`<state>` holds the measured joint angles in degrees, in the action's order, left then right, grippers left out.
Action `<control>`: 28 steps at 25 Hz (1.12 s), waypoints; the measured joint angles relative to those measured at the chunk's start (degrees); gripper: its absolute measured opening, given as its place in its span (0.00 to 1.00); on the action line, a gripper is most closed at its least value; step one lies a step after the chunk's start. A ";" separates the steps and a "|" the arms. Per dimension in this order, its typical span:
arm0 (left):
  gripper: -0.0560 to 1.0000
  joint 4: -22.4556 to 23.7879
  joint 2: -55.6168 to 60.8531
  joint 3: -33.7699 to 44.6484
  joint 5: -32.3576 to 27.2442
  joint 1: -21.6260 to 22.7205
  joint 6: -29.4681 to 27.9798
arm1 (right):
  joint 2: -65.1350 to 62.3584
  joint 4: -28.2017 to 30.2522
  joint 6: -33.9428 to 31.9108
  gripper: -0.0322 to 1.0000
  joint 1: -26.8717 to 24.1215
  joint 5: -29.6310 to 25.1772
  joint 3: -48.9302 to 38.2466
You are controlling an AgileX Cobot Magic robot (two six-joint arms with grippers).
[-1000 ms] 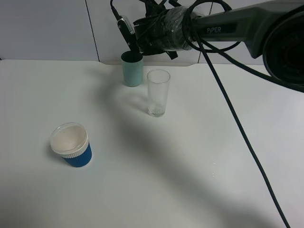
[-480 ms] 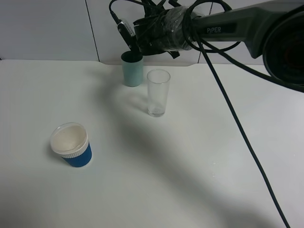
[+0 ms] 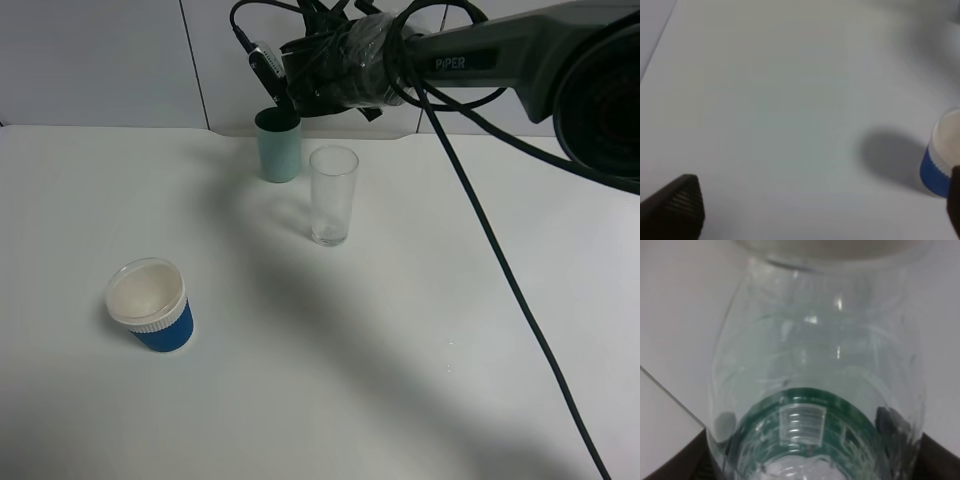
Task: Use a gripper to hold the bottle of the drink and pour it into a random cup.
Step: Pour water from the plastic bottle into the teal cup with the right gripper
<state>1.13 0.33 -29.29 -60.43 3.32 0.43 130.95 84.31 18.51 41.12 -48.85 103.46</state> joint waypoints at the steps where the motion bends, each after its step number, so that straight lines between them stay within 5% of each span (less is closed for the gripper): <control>1: 0.98 0.00 0.00 0.00 0.00 0.00 0.00 | 0.00 0.33 0.05 0.58 0.00 -0.13 0.00; 19: 0.98 0.00 0.00 0.00 0.00 0.00 0.00 | 0.00 1.47 -2.43 0.58 0.00 0.88 0.00; 22: 0.98 0.00 0.00 0.00 0.00 0.00 0.00 | 0.00 0.18 -11.05 0.58 0.00 2.88 0.00; 28: 0.98 0.00 0.00 0.00 0.00 0.00 0.00 | -0.16 -5.04 -41.56 0.58 0.00 6.98 0.00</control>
<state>1.13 0.33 -29.29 -60.43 3.32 0.43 130.80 79.27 -23.05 41.12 -41.86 103.46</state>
